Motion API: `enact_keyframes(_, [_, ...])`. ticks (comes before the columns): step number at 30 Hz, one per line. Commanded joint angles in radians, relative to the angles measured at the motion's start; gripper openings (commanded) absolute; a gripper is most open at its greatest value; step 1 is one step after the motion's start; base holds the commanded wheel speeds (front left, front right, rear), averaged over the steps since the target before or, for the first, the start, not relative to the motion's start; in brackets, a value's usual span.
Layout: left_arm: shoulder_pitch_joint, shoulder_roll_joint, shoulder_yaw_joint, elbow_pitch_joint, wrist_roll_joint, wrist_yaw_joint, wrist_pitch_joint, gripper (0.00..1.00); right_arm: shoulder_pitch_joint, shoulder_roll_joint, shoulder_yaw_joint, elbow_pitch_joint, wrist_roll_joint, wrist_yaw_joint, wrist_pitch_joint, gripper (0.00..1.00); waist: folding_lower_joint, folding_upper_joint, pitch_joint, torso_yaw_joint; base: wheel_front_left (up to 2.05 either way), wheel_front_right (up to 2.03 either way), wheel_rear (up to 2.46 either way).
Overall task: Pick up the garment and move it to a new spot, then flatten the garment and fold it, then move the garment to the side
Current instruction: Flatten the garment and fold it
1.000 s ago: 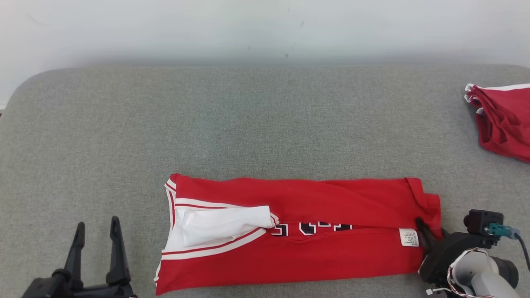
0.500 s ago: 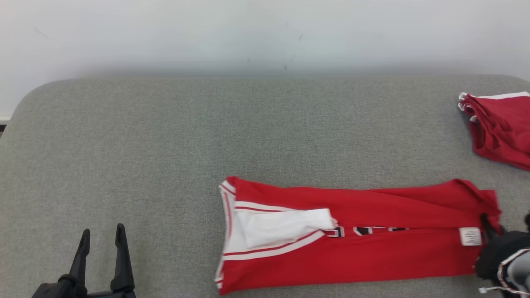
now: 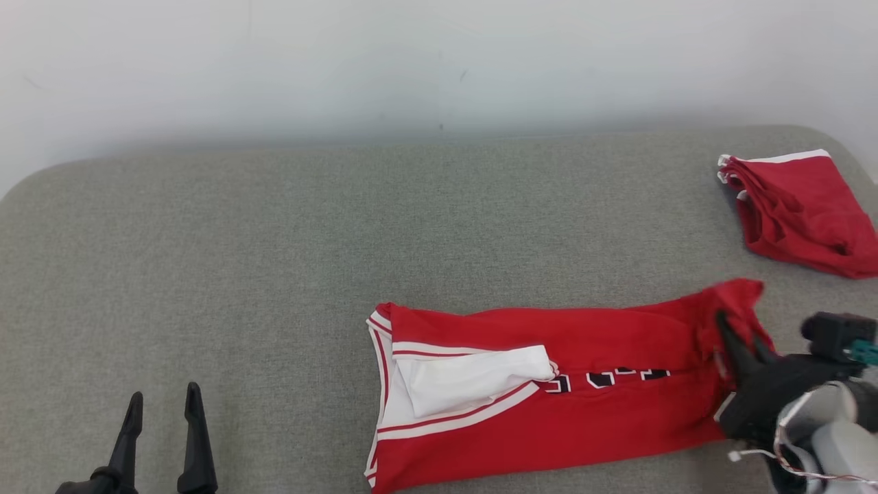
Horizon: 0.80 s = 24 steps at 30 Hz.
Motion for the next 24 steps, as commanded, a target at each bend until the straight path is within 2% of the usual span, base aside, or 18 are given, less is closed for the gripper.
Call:
enact_keyframes(1, [0.008, 0.001, 0.002, 0.001, -0.003, 0.001, -0.003, 1.00, 0.014, 0.010, 0.006, -0.026, 0.011, -0.003, 0.010, 0.00, -0.0001, -0.0001, -0.007, -0.006, 0.00, 0.00, 0.00])
enact_keyframes(7, [-0.003, 0.001, -0.011, 0.009, -0.001, 0.001, -0.003, 1.00, 0.051, 0.098, 0.059, -0.247, 0.043, -0.002, 0.105, 0.00, -0.0001, -0.0001, -0.020, 0.005, 0.00, 0.00, 0.00])
enact_keyframes(13, [-0.015, -0.002, -0.022, 0.017, -0.007, 0.001, -0.003, 1.00, 0.055, 0.201, 0.115, -0.358, 0.038, -0.002, 0.170, 0.00, -0.0001, -0.0001, -0.020, 0.045, 0.00, 0.00, 0.00])
enact_keyframes(19, [-0.041, -0.004, -0.053, 0.036, -0.012, 0.001, -0.003, 1.00, 0.030, 0.298, 0.186, -0.325, 0.007, -0.002, 0.195, 0.00, -0.0001, -0.0001, -0.010, 0.108, 0.00, 0.00, 0.00])
enact_keyframes(24, [-0.063, -0.008, -0.079, 0.054, -0.015, 0.001, -0.003, 1.00, 0.001, 0.329, 0.217, -0.234, 0.008, -0.002, 0.161, 0.00, -0.0001, -0.0001, 0.000, 0.146, 0.00, 0.00, 0.00])
